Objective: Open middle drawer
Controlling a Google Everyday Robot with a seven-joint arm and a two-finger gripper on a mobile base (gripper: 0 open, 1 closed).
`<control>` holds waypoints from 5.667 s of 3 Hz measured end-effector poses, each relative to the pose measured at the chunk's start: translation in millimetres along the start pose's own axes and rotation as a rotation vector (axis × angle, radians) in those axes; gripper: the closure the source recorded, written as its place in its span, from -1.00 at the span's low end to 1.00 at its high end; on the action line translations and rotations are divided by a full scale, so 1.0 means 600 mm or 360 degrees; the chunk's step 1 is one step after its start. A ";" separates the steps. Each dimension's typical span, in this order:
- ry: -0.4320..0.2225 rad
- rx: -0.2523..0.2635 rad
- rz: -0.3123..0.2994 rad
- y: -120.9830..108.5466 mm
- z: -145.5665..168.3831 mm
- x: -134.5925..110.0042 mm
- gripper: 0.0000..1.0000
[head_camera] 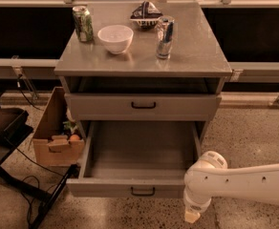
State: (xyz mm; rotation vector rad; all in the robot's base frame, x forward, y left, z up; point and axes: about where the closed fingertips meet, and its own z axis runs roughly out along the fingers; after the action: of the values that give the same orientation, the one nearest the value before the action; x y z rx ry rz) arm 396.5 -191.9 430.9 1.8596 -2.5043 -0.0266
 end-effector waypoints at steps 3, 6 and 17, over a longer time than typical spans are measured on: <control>0.0024 -0.0077 0.0025 0.066 0.008 0.010 -1.00; -0.0077 0.0345 -0.0157 0.045 -0.150 -0.025 -1.00; -0.0026 -0.0064 -0.0061 -0.028 0.030 0.009 0.47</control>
Offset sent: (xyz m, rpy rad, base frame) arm -0.1804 0.0028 -0.0267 -0.0550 0.2387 -0.0055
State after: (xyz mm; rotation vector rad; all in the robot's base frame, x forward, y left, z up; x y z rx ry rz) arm 410.8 -201.7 412.4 1.8997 -2.4592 -0.0922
